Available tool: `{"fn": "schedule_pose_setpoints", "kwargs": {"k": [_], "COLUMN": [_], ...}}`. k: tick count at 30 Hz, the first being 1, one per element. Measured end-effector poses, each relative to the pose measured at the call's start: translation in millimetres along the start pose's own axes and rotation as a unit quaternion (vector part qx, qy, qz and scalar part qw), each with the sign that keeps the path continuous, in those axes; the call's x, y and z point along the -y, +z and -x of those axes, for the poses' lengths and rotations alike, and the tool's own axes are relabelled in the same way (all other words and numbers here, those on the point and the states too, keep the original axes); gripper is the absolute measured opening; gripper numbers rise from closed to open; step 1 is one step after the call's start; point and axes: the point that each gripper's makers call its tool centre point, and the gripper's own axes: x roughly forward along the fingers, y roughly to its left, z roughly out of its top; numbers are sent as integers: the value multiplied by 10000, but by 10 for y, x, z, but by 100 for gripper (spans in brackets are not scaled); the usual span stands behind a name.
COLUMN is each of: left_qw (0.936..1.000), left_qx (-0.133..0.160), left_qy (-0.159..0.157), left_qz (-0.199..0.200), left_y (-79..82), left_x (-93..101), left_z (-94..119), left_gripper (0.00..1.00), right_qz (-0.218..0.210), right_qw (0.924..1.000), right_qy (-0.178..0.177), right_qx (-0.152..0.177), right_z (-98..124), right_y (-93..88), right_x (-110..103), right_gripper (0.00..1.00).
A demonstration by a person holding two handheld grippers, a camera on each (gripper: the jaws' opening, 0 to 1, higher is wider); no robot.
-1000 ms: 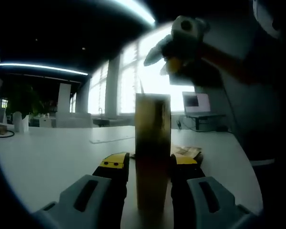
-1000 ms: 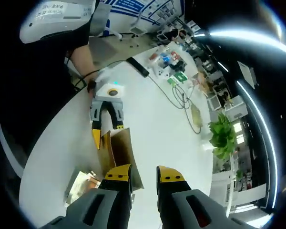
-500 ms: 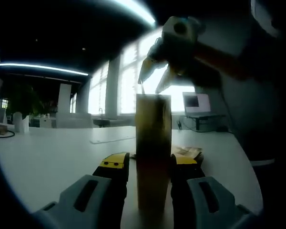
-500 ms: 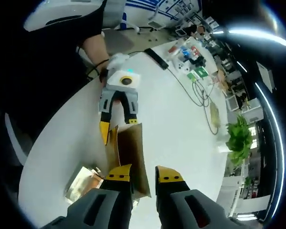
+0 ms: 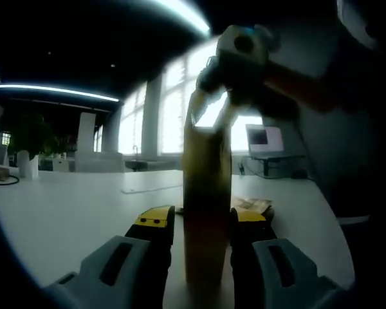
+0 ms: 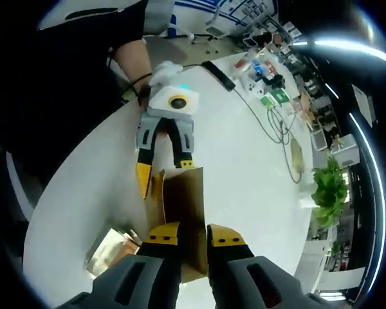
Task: Extract single mask from mask box in order stack masks on table
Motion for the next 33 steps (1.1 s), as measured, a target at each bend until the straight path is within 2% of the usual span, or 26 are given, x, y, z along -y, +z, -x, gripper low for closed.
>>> {"fn": "schedule_pose_setpoints", "kwargs": {"k": [11, 14, 20, 33], "left_qw": [10000, 10000, 10000, 10000], "left_qx": [-7, -16, -29, -62], "left_qy": [-2, -8, 0, -20], "left_qz": [-4, -14, -14, -39], "left_y": [-18, -22, -28, -31], "left_x": [-18, -13, -20, 8], "left_z": [1, 0, 5, -1], "left_gripper": [26, 26, 26, 26], "right_qz": [12, 37, 183, 65], "right_qw": [9998, 9995, 9983, 9931], "right_qy": [-197, -309, -550, -1129], "right_qx": [-31, -22, -62, -310], "right_z": [-30, -26, 3, 85], "right_y": [-28, -24, -38, -127], "right_x": [-36, -45, -95, -134], "right_gripper": [6, 0, 0, 0]}}
